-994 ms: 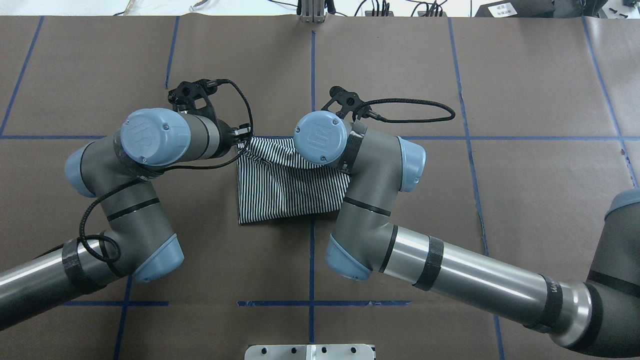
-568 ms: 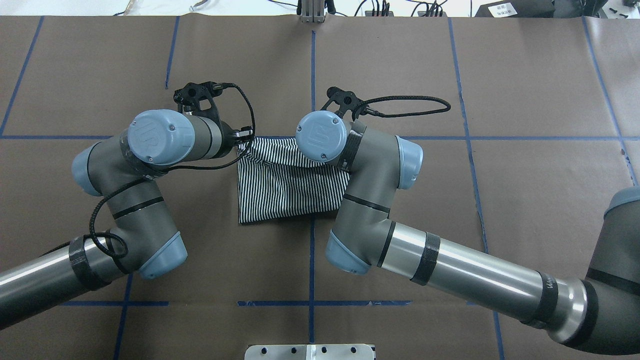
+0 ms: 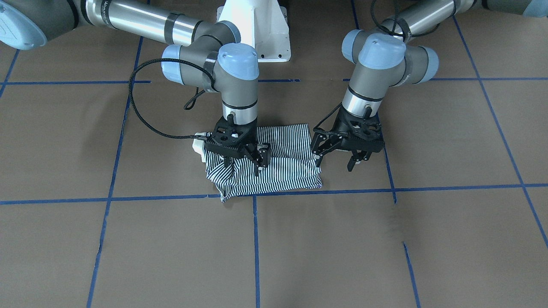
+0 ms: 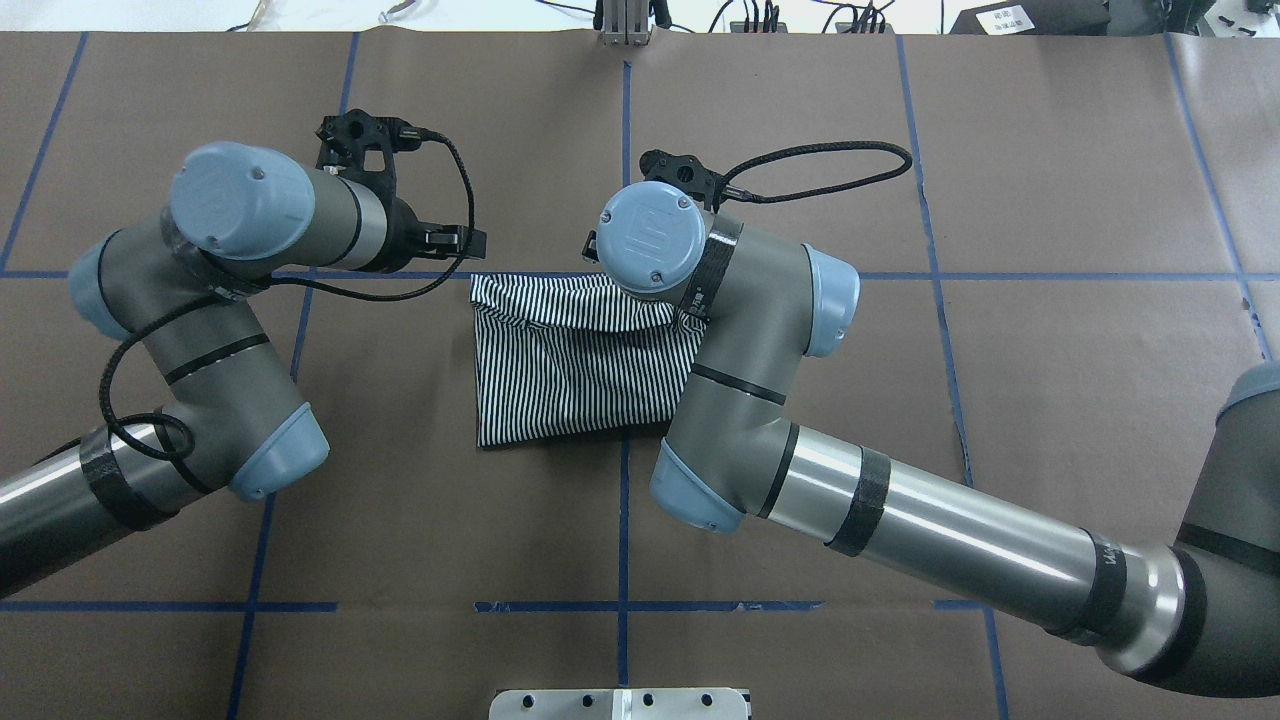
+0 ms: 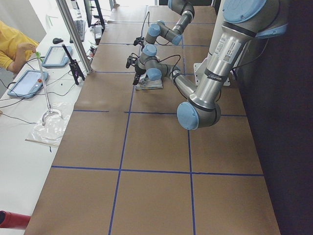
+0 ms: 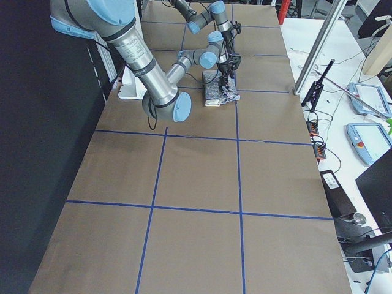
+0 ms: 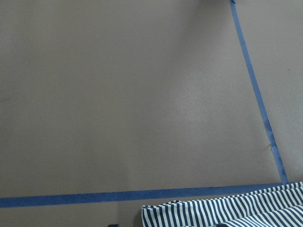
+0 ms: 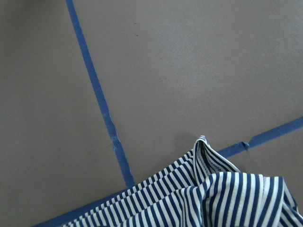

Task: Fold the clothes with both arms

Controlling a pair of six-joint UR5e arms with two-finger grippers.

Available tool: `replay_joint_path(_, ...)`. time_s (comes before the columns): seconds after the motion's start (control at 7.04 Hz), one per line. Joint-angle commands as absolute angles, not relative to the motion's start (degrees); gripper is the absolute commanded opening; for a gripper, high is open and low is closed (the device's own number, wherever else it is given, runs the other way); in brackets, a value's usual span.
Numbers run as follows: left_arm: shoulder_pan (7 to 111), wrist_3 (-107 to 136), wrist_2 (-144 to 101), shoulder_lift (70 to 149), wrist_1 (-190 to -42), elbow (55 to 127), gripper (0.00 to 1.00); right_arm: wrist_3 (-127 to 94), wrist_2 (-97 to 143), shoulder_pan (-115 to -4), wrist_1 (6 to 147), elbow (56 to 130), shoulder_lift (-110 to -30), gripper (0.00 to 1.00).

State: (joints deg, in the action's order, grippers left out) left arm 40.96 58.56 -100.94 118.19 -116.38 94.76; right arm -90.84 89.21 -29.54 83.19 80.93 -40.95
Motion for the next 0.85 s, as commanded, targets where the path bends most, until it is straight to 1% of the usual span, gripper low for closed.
replay_joint_path(0.0,42.36,55.81,-102.22,117.60,-117.16,94.66,1.00,-85.91,85.29,-24.29,83.50,81.91,-41.83,1.00)
replay_joint_path(0.28,42.36,56.34,-102.22,117.60,-117.25,94.66,1.00,-77.91,83.50,-22.76,87.96,81.83,-41.92,1.00)
replay_joint_path(0.71,42.36,56.43,-102.22,117.60,-117.25,94.75,1.00,-74.54,83.06,-22.93,87.98,79.37,-41.40,1.00)
